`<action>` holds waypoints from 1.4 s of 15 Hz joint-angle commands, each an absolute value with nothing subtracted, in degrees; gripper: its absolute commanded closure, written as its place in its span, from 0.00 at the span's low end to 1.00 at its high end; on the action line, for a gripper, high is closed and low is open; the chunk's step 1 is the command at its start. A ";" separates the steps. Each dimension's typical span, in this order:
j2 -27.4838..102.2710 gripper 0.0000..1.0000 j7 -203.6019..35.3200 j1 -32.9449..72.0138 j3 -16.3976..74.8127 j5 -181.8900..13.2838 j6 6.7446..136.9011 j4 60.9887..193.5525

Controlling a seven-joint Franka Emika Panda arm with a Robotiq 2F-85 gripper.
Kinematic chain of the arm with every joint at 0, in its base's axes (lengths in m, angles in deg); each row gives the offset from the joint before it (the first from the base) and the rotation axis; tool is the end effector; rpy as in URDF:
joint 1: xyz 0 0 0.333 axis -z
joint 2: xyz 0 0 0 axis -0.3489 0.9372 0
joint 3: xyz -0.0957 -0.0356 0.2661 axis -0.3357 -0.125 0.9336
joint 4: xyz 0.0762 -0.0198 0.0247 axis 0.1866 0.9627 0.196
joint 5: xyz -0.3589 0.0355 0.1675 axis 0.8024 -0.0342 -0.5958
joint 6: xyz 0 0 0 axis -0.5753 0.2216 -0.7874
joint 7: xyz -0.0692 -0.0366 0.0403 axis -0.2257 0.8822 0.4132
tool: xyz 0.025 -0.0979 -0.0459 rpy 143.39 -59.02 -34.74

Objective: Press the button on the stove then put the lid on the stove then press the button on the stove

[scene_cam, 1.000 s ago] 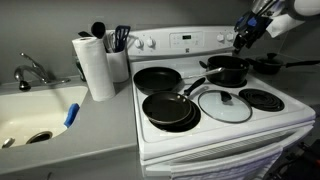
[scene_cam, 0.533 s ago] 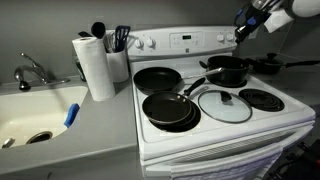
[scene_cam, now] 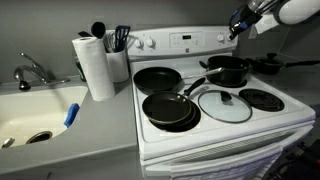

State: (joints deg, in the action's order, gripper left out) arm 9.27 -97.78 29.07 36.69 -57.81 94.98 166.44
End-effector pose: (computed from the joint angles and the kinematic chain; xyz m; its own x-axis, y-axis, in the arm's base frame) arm 0.5359 -0.0275 0.4675 0.7826 0.0963 0.6150 -0.0833 -0.9629 0.2568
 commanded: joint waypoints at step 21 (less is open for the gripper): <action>38.41 1.00 -70.82 25.46 33.66 -80.81 96.91 138.67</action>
